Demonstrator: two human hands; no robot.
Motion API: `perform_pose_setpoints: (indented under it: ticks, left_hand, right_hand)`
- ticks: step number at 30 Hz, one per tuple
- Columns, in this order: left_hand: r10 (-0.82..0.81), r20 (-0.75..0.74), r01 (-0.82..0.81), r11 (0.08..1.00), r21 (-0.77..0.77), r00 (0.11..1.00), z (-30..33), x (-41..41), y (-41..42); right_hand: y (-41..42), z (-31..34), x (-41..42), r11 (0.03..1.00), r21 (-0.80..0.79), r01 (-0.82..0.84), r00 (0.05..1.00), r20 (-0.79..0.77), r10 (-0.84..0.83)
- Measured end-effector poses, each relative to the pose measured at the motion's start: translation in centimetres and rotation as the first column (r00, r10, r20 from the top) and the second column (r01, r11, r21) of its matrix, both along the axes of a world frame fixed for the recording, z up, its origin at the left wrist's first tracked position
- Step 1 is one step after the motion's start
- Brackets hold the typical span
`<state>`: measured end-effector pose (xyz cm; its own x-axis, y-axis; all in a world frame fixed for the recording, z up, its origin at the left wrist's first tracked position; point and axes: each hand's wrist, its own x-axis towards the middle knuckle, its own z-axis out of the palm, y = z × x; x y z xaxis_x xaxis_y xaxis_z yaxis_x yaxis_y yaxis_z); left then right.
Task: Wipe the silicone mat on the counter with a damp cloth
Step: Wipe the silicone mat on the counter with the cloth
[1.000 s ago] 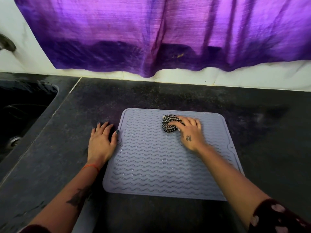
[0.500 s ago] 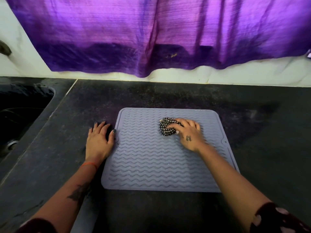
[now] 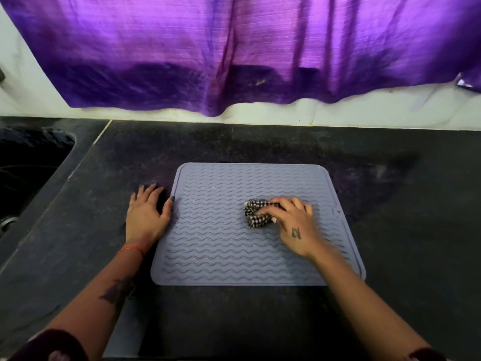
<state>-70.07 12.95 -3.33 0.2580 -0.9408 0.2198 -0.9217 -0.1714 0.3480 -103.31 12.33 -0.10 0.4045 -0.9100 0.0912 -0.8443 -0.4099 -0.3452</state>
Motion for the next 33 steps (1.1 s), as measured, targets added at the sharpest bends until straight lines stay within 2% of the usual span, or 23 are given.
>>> perform_pose_setpoints:
  ticks: [3, 9, 12, 15, 19, 23, 26, 30, 33]
  left_hand:
    - [0.001, 0.005, -0.001, 1.0, 0.015, 1.0, 0.0, 0.1, -0.2]
    - [0.001, 0.019, -0.001, 1.0, 0.01, 1.0, 0.3, 0.0, 0.1]
    - [-0.006, 0.037, 0.006, 1.0, -0.002, 0.999, 0.2, 0.0, 0.1]
    - [-0.014, 0.038, 0.013, 1.0, 0.01, 0.999, 0.3, -0.1, 0.0]
    - [-0.015, 0.049, 0.015, 1.0, 0.001, 0.999, 0.4, -0.1, 0.3]
    - [-0.026, 0.092, 0.026, 1.0, 0.003, 0.995, 0.4, -0.3, 0.2]
    - [-0.037, 0.076, 0.036, 0.999, 0.007, 0.996, 0.7, -0.6, -0.2]
    - [-0.072, 0.043, 0.073, 0.997, -0.019, 0.996, 1.4, -1.7, -1.0]
    - [-0.103, -0.007, 0.102, 0.994, -0.047, 0.995, 1.8, -3.1, -1.8]
  right_hand:
    - [2.5, -1.9, 0.0, 0.998, -0.066, 0.003, 1.0, -0.016, -0.004]
    - [1.8, -0.1, -0.5, 0.998, 0.031, -0.046, 0.999, 0.002, 0.046]
    - [4.6, -1.2, -1.0, 0.999, -0.034, -0.018, 0.998, 0.059, 0.02]
    - [5.5, -2.3, -0.7, 0.998, -0.068, -0.005, 0.999, 0.031, 0.008]
    - [5.0, -0.3, -1.0, 0.999, -0.005, -0.043, 0.996, 0.078, 0.043]
    - [8.3, -1.4, -1.9, 1.0, -0.023, -0.02, 0.996, 0.092, 0.022]
    - [8.5, -2.0, -1.6, 0.998, -0.069, -0.003, 0.996, 0.09, 0.009]
    - [8.1, -0.6, -2.5, 0.999, 0.011, -0.047, 0.982, 0.186, 0.044]
    - [10.0, -1.6, -3.2, 0.998, -0.005, -0.058, 0.983, 0.176, 0.058]
